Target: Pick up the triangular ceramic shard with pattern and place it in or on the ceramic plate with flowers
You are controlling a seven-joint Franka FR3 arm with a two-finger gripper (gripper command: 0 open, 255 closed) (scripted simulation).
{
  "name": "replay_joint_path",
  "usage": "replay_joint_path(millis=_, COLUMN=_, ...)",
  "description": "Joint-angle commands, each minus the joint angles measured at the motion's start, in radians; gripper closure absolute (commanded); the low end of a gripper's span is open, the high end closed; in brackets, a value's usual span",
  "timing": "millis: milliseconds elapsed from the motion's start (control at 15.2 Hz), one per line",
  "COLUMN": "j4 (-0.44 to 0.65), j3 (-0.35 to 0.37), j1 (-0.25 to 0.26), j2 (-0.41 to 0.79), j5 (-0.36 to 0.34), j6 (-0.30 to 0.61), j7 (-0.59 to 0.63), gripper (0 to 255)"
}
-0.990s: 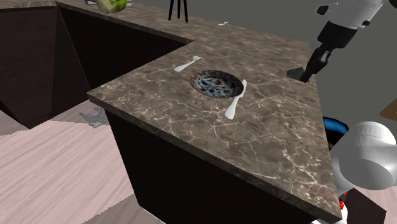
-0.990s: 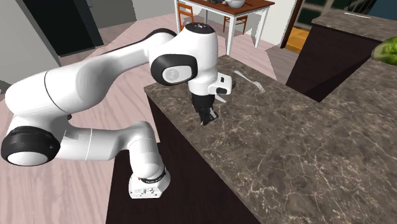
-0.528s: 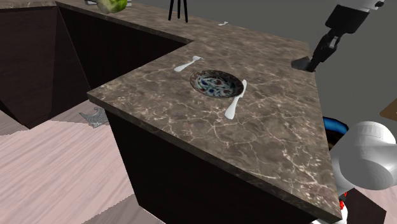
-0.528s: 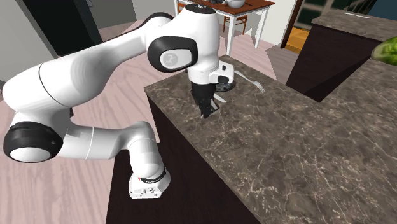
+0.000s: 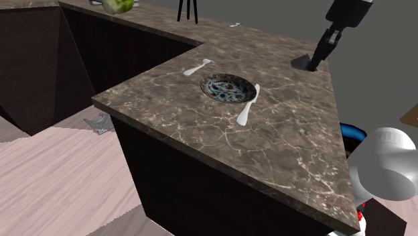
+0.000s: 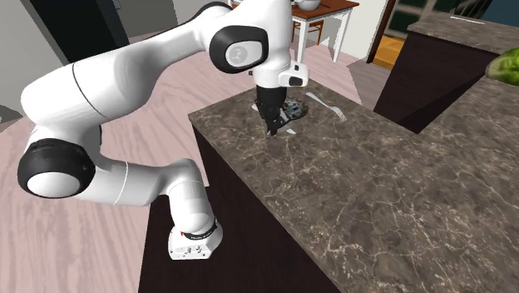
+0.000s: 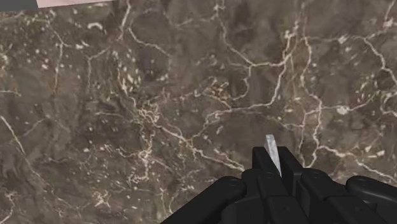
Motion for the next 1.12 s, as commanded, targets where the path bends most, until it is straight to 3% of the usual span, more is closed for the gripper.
replay_joint_path(millis=0, j4=0.011, j3=0.034, j1=0.008, j2=0.04, j5=0.023, j6=0.03, j7=0.036, gripper=255)
replay_joint_path(millis=528, j4=0.133, j3=0.18, j1=0.032, j2=0.242, j5=0.088, j6=0.119, j7=0.188, gripper=255)
replay_joint_path(millis=1056, j4=0.314, j3=0.309, j1=0.044, j2=0.47, j5=0.086, j6=0.174, j7=0.335, gripper=255)
